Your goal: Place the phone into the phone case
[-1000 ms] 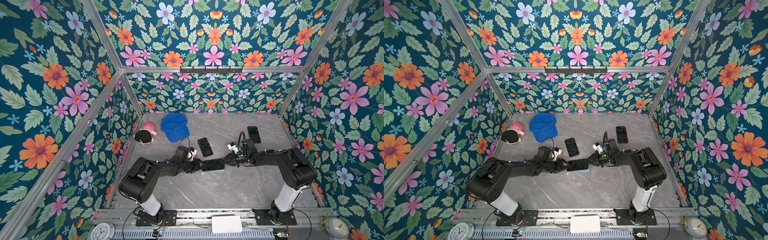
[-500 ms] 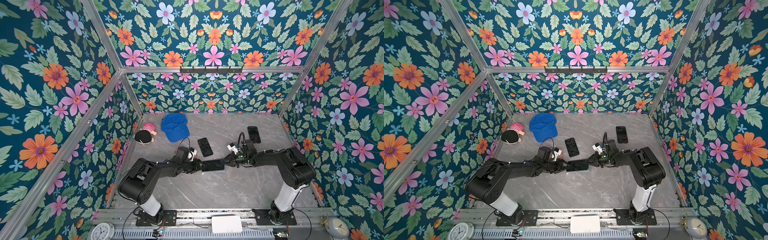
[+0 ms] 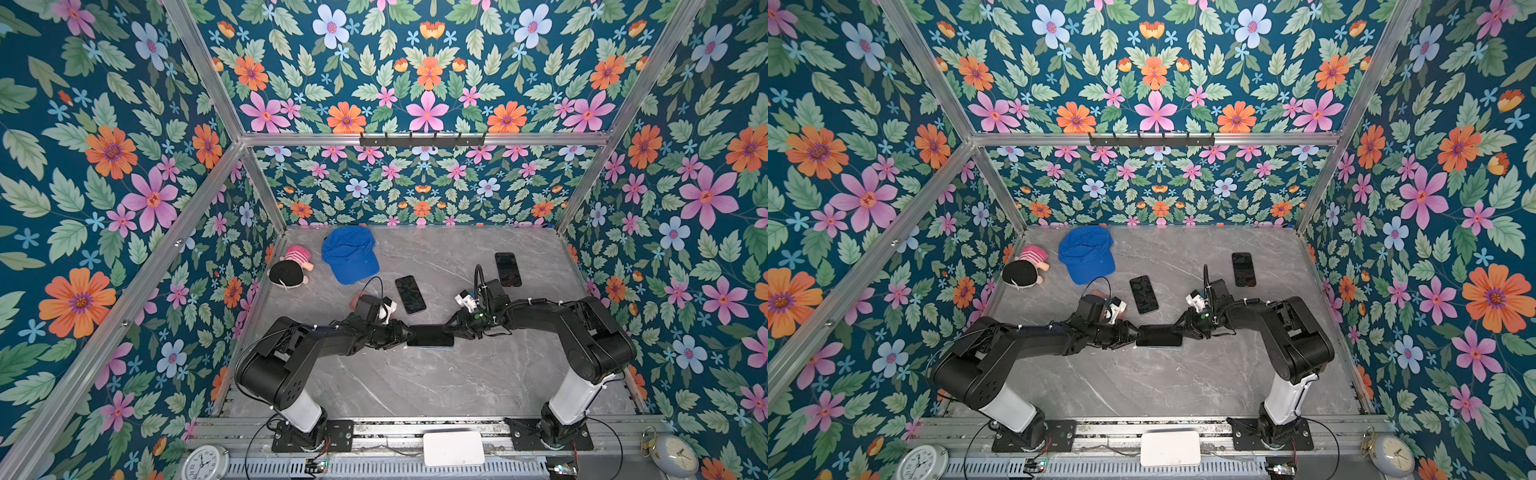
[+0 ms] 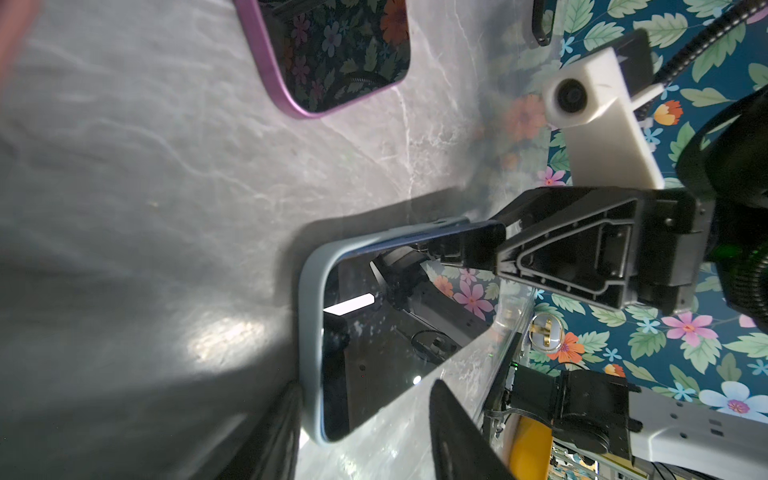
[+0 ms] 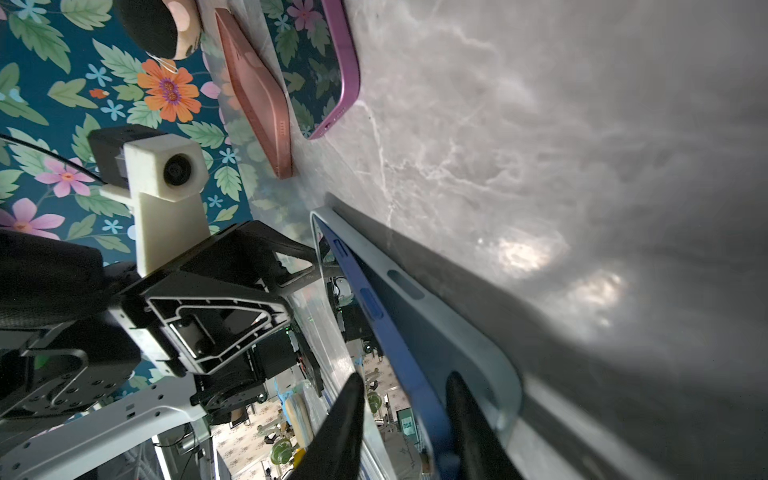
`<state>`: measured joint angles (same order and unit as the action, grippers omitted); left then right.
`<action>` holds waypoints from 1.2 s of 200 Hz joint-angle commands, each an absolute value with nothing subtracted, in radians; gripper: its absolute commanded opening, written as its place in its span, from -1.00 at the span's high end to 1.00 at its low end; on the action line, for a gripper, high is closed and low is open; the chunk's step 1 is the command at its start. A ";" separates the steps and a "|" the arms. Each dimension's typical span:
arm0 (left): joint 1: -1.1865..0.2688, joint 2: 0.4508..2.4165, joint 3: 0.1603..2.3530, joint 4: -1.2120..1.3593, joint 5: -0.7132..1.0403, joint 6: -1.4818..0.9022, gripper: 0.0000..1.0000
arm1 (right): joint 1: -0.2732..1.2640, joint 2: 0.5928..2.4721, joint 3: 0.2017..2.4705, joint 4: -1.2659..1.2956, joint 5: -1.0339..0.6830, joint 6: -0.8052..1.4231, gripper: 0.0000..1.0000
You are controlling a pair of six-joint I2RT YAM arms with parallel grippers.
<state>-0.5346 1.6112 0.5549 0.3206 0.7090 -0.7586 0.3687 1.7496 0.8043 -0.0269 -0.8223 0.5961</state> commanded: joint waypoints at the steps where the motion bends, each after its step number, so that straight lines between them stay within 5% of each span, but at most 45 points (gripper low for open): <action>1: -0.535 1.607 0.556 0.317 0.726 -0.750 -0.02 | 0.378 1.728 0.837 -0.157 -0.757 0.538 0.17; 46: -0.535 1.610 0.560 0.288 0.724 -0.727 -0.02 | 0.403 1.697 0.903 -0.326 -0.624 0.480 -0.10; 84: -0.535 1.598 0.579 0.206 0.707 -0.686 -0.02 | 0.435 1.612 0.906 -0.444 -0.487 0.483 -0.11; 240: -0.537 1.609 0.618 0.126 0.685 -0.649 0.24 | 0.506 1.613 0.860 -0.365 -0.491 0.559 0.46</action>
<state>-0.5365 1.6123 0.6144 0.1524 0.6952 -0.6697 0.4988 1.6070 0.8528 -0.3767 -0.4732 0.5472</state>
